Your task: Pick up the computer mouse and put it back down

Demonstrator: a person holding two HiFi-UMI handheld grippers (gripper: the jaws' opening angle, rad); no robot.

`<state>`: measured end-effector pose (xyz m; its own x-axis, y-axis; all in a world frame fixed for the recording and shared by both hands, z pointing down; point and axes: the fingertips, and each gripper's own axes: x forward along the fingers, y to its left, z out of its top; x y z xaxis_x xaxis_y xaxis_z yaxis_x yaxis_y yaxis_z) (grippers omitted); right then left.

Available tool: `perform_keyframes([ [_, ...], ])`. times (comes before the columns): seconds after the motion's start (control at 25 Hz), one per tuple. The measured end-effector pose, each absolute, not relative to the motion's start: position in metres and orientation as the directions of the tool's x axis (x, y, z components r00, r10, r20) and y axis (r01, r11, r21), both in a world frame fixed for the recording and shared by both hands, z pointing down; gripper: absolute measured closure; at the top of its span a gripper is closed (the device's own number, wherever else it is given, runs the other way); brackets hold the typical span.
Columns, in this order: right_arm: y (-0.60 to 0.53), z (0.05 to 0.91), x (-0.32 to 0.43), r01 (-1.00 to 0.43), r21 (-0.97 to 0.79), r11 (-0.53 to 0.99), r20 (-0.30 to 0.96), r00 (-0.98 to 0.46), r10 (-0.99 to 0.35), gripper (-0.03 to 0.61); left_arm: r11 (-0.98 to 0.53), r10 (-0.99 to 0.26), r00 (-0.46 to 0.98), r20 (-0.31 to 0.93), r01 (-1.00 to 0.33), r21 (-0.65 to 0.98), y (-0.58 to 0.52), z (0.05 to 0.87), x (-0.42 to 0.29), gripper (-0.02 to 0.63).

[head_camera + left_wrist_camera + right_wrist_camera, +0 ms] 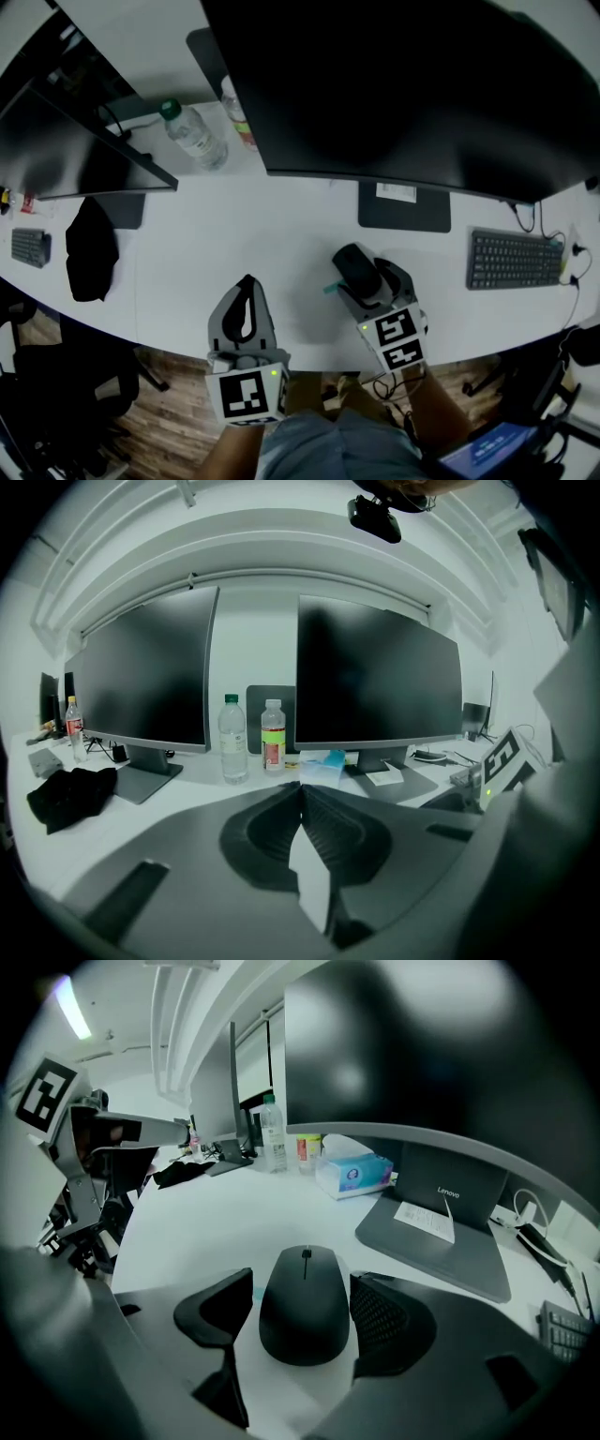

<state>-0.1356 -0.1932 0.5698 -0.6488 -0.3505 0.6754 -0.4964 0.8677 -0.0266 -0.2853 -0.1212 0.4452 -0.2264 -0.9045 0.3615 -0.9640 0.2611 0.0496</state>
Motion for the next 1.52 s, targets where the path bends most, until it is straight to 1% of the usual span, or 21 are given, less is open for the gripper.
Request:
perform_keyframes([
  [0.16, -0.192, 0.551, -0.133, -0.495, -0.01, 0.869, 0.648, -0.665, -0.371, 0.244, 0.267, -0.913, -0.236, 0.333, -0.963, 0.049, -0.115, 0.433, -0.28, 0.609],
  [0.32, -0.186, 0.523, -0.126, -0.5, -0.008, 0.866, 0.604, -0.693, -0.394, 0.253, 0.27, -0.928, -0.245, 0.279, -0.961, 0.054, -0.107, 0.409, -0.268, 0.609],
  [0.44, -0.184, 0.493, -0.121, -0.501, -0.007, 0.865, 0.544, -0.728, -0.417, 0.277, 0.26, -0.944, -0.243, 0.224, -0.964, 0.048, -0.105, 0.387, -0.255, 0.609],
  [0.56, -0.183, 0.45, -0.113, -0.516, -0.009, 0.856, 0.445, -0.769, -0.459, 0.318, 0.238, -0.957, -0.229, 0.178, -0.971, 0.032, -0.103, 0.364, -0.237, 0.609],
  [0.68, -0.18, 0.4, -0.103, -0.524, 0.029, 0.851, 0.319, -0.802, -0.505, 0.399, 0.224, -0.966, -0.219, 0.137, -0.974, 0.019, -0.099, 0.34, -0.221, 0.609],
  [0.8, -0.171, 0.355, -0.092, -0.535, 0.074, 0.842, 0.221, -0.814, -0.537, 0.47, 0.226, -0.971, -0.224, 0.085, -0.974, 0.009, -0.092, 0.31, -0.209, 0.609],
  [0.84, -0.168, 0.342, -0.088, -0.54, 0.086, 0.837, 0.193, -0.815, -0.546, 0.508, 0.227, -0.972, -0.227, 0.062, -0.974, 0.004, -0.09, 0.298, -0.206, 0.609],
  [0.88, -0.166, 0.33, -0.085, -0.544, 0.098, 0.833, 0.169, -0.816, -0.553, 0.562, 0.229, -0.973, -0.229, 0.035, -0.973, -0.002, -0.088, 0.286, -0.202, 0.609],
  [1.0, -0.161, 0.299, -0.075, -0.551, 0.134, 0.823, 0.115, -0.817, -0.565, 0.563, 0.229, -0.973, -0.228, -0.039, -0.973, -0.024, -0.085, 0.249, -0.191, 0.609],
  [1.28, -0.152, 0.252, -0.054, -0.577, 0.172, 0.798, -0.004, -0.81, -0.586, 0.565, 0.212, -0.971, -0.205, -0.12, -0.976, -0.046, -0.072, 0.21, -0.165, 0.609],
  [1.52, -0.142, 0.246, -0.046, -0.58, 0.183, 0.794, -0.016, -0.809, -0.587, 0.565, 0.21, -0.969, -0.202, -0.145, -0.977, -0.043, -0.062, 0.205, -0.151, 0.609],
])
